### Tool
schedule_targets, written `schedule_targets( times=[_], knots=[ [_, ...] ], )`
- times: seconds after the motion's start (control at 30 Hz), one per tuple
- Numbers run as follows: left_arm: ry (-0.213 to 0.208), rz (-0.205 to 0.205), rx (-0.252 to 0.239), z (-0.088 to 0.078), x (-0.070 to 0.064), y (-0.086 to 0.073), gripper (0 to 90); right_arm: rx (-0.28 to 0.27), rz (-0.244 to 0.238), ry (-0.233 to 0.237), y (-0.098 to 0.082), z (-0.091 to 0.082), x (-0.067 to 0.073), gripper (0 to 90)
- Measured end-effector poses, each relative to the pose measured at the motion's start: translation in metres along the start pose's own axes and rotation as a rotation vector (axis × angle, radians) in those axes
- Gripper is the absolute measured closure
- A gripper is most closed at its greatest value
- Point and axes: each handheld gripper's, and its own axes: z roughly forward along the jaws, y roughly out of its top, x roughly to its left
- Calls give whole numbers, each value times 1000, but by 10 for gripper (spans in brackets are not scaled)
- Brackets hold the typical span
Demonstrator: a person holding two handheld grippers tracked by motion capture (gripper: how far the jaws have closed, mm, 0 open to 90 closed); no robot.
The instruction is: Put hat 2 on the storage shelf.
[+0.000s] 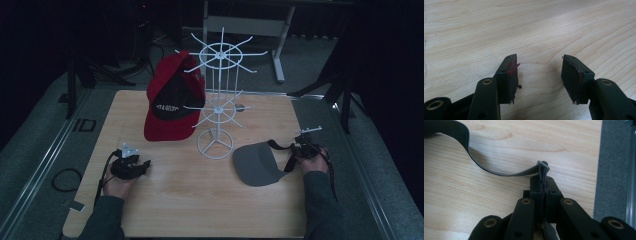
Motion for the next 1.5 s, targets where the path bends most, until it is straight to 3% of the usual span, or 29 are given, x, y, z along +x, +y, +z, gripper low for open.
schedule_targets(
  times=[0.37,0.83,1.07,1.5],
  knots=[
    [1,-1,-1,0,0,0,475,-132,-33,-71,9,-22,5,879],
    [0,0,-1,0,0,0,475,-286,-103,-89,33,-50,28,879],
    [0,0,-1,0,0,0,475,-358,-124,-76,45,-66,37,879],
    [0,0,0,0,0,0,476,-475,-162,-83,56,-93,50,879]
  ],
)
